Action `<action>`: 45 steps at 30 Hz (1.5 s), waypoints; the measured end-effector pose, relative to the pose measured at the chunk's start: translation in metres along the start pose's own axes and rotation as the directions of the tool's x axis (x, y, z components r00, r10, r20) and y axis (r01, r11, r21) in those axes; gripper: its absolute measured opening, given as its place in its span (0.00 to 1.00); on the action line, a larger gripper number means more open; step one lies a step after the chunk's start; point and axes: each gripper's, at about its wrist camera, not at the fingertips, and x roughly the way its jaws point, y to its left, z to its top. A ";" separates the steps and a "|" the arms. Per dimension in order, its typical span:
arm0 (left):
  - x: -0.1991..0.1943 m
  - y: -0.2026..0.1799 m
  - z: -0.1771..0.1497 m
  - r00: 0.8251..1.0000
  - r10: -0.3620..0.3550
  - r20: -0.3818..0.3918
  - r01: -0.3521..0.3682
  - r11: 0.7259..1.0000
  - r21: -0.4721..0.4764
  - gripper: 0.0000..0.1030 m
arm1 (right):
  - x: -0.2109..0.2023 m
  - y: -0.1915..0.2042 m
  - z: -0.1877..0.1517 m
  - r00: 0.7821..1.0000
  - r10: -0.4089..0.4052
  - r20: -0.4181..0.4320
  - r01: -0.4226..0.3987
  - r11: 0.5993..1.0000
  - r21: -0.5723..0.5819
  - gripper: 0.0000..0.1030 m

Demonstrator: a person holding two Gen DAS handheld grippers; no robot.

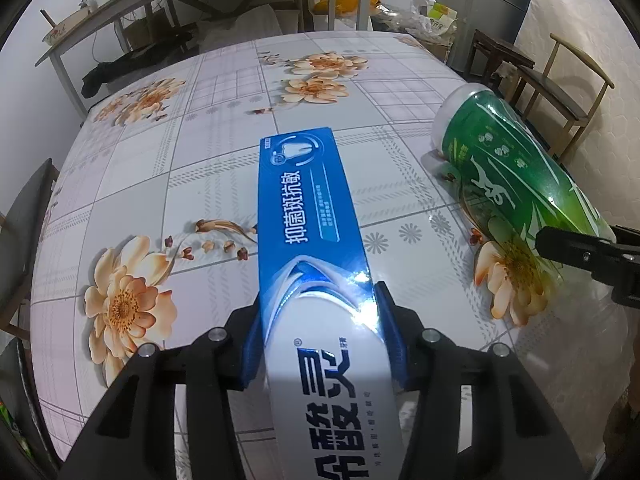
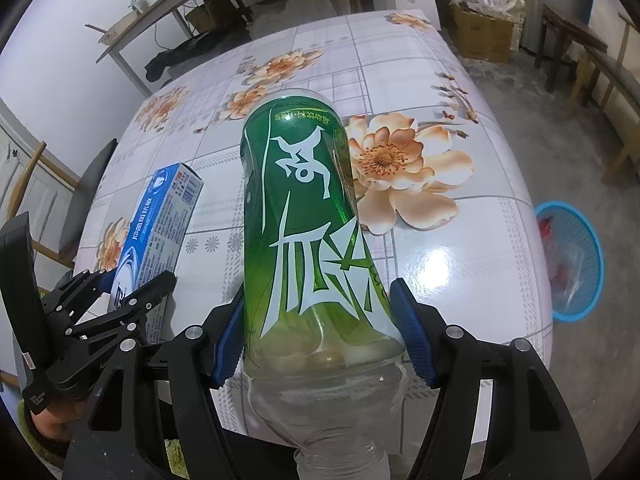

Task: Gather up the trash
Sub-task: 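Lift the toothpaste box and green bottle off the table with both tools, then carry the toothpaste box and green bottle over the wastebasket with both tools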

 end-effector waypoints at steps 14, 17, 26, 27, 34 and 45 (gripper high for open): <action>-0.001 -0.001 0.000 1.000 -0.004 0.007 0.004 1.000 -0.001 0.47 | -0.001 0.000 0.000 1.000 -0.003 0.005 0.003 1.000 0.010 0.62; -0.001 -0.001 0.000 1.000 -0.004 0.008 0.004 1.000 -0.002 0.47 | -0.001 -0.001 0.000 1.000 -0.002 0.005 0.002 1.000 0.009 0.62; -0.003 0.000 0.002 1.000 -0.004 0.016 0.004 1.000 -0.002 0.47 | -0.002 0.000 0.000 1.000 -0.003 0.008 0.003 1.000 0.010 0.62; -0.003 0.000 0.003 1.000 -0.003 0.016 0.003 1.000 -0.002 0.47 | -0.002 0.000 0.001 1.000 -0.004 0.008 0.004 1.000 0.011 0.62; -0.006 0.000 0.002 1.000 -0.004 0.024 0.004 1.000 -0.003 0.47 | -0.004 0.000 0.002 1.000 -0.004 0.013 0.004 1.000 0.012 0.62; -0.017 -0.006 0.004 0.998 -0.005 0.057 0.004 1.000 0.010 0.47 | -0.009 0.001 -0.001 0.999 0.003 0.043 -0.004 1.000 0.020 0.62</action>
